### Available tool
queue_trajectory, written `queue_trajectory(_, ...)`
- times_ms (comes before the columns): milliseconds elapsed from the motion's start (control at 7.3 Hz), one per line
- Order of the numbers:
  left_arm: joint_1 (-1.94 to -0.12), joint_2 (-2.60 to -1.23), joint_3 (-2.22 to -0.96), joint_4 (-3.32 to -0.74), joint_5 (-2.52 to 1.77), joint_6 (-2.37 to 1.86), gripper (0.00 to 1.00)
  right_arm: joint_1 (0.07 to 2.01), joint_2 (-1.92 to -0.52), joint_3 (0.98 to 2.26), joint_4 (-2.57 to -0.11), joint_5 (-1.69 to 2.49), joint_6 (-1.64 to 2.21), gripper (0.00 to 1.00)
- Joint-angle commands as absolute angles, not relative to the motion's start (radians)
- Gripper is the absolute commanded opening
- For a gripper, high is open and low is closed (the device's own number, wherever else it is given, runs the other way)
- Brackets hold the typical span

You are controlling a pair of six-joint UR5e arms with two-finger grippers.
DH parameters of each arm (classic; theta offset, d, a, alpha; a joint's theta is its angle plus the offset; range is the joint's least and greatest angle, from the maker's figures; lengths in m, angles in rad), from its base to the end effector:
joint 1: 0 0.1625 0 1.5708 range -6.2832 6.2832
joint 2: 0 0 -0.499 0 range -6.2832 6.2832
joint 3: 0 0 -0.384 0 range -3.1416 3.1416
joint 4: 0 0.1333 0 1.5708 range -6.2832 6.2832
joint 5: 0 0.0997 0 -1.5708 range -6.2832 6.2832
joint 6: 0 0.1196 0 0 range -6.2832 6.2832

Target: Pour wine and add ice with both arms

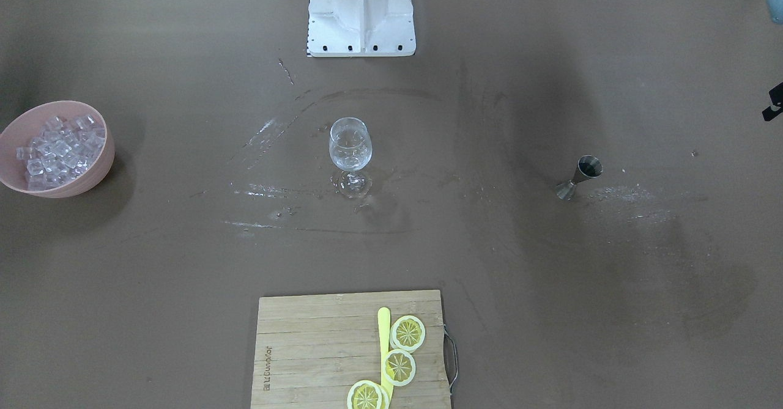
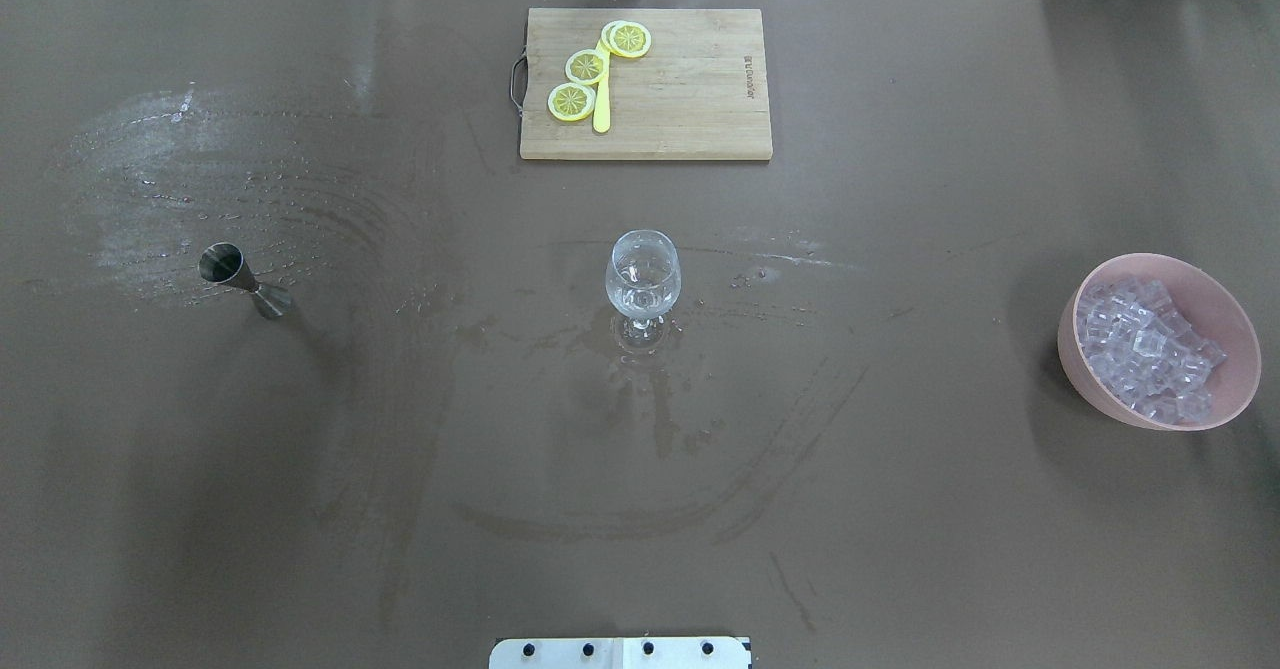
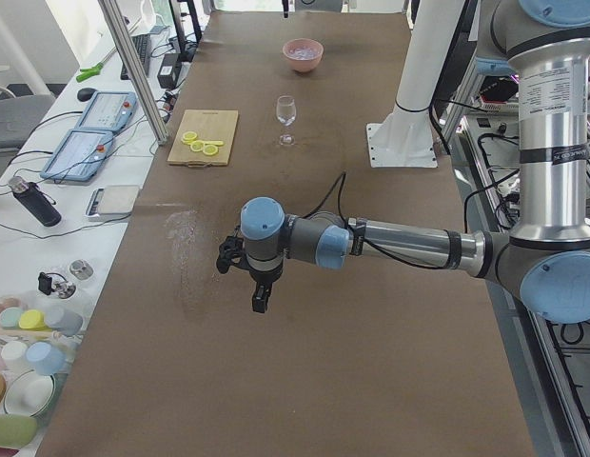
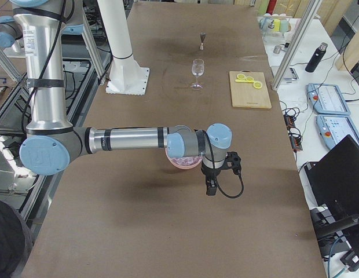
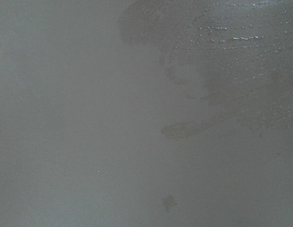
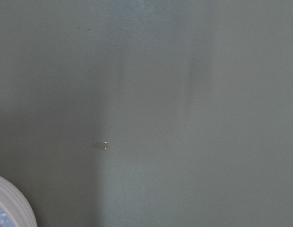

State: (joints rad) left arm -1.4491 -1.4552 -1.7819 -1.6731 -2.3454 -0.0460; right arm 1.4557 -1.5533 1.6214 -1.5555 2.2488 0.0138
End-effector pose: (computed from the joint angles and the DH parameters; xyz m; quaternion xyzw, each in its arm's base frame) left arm 0.0040 -0.4420 0.6858 0.0596 0.3822 0.0721 0.9193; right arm 0.0006 -0.5023 0.7198 0.0178 -0.3341 -0.0616 0.9404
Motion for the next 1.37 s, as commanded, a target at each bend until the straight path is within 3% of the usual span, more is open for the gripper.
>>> queue_trajectory(0, -1.45, -1.451, -1.782, -1.675, -2.345, -0.045, 0.98, 1.456, -1.554, 1.621, -1.555, 2.249, 0.014, 1.0)
queue_trajectory(1233, -1.45, -1.495, -1.787, -1.683, -2.345, -0.054, 0.98, 1.451, -1.509, 1.695, -1.456, 2.241, 0.012, 1.0)
